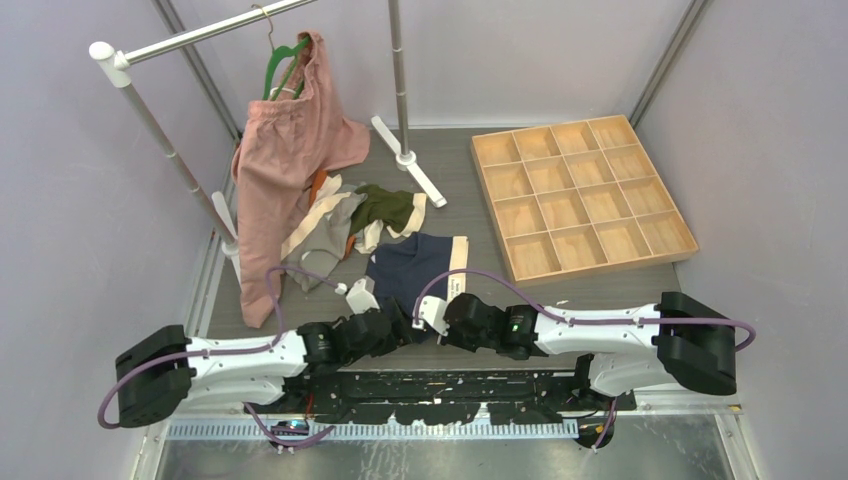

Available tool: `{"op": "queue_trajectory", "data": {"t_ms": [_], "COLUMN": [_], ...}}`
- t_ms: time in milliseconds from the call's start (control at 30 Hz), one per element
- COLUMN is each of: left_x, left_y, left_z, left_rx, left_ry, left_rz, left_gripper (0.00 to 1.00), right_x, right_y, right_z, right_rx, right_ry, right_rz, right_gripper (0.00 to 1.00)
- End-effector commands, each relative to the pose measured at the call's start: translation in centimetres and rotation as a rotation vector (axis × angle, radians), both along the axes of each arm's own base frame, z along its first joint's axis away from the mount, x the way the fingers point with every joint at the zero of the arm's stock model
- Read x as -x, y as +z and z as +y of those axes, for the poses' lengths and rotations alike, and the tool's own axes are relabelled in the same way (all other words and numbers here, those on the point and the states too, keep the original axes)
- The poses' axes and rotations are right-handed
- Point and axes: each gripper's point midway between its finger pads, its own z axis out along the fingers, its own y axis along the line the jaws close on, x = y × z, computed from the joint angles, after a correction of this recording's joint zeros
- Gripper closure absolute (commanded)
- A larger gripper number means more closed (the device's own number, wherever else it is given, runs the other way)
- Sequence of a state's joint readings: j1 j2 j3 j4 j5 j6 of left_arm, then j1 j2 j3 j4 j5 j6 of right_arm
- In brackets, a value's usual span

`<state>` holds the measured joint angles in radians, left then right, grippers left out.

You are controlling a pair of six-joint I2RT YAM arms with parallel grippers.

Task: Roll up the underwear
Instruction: Fold the underwear at the center of the board.

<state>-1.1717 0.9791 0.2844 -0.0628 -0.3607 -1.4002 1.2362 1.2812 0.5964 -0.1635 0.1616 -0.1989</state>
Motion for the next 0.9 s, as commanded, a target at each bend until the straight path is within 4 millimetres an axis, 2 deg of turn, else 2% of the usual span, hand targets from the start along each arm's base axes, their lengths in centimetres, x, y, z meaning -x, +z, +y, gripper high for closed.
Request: {"op": "queue_trajectory", "data": {"t_ms": [0,133,467,700,867], "left_x": [-0.9,-1.2,-2.1,-2.5,-2.3], "left_y": [-1.0,-1.3,-0.7,0.3,1.8], "left_z": [0.4,0.7,2.6,4.0,6.3], "left_rx": [-0.036,-0.053,-0.091,-0.124,-0.172], "left_ry": [0.060,0.080,0.140,0.161,0.177], "left_rz": [-0.013,-0.015,-0.065,-0.094,-0.120], "left_gripper": [0.29,0.43,0.98,0.99,0.99], "right_x": [0.0,0.0,0.1,0.4,1.4], "right_y": [1.3,1.3,1.0,1.3,1.6], "right_z": [1.3,1.3,1.4,1.5,2.2], "right_rx": [-0.071,-0.069,-0.052,-0.061,-0.056], "right_ry": [0.000,0.003,0.014,0.017,0.038], "right_rz": [-0.010,-0.009,-0.003,0.001,0.020], "right_gripper": [0.99,0.99,0.99,0.99,0.99]}}
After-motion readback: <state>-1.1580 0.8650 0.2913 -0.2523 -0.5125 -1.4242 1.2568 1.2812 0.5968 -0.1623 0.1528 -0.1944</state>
